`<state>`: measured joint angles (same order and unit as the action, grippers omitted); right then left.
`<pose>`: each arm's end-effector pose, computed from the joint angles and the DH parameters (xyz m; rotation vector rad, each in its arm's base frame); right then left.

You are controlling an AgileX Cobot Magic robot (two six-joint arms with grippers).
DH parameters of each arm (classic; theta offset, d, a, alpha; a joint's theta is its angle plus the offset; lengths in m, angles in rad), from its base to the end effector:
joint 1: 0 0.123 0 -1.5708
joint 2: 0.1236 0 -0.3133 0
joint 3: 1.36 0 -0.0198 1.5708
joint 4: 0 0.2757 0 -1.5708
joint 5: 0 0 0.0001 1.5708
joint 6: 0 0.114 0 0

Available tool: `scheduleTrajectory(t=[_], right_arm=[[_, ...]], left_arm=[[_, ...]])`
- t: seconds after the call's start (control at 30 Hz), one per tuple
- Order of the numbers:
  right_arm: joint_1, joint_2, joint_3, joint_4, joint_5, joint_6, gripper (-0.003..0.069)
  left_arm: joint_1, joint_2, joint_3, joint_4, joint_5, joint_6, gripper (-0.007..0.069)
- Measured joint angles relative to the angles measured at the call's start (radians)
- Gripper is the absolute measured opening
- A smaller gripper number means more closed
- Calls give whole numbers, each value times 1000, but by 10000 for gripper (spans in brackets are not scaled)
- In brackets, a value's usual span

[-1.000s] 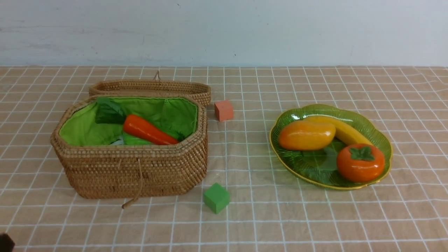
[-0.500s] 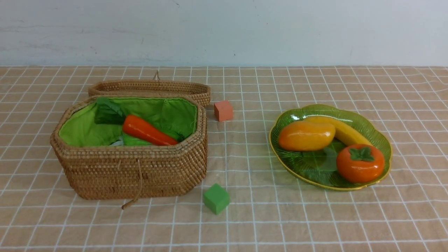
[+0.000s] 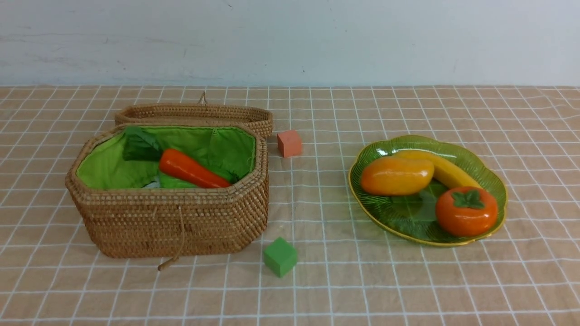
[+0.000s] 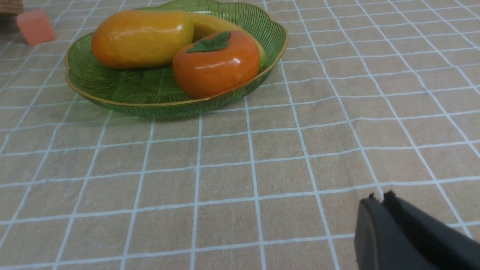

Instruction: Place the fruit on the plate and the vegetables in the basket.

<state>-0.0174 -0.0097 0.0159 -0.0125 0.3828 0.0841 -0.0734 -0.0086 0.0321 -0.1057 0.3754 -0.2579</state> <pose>0.0707 -0.0018 0.1667 0.0874 1.8707 0.0336 0.0706 -0.0096 0.1614 -0.2405 1.8784 -0.3305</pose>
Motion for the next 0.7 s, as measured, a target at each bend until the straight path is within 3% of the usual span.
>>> scheduleTrajectory(t=[0.7], right_arm=[[0, 0, 0, 0, 0, 0, 48]], left_arm=[[0, 0, 0, 0, 0, 0, -6]])
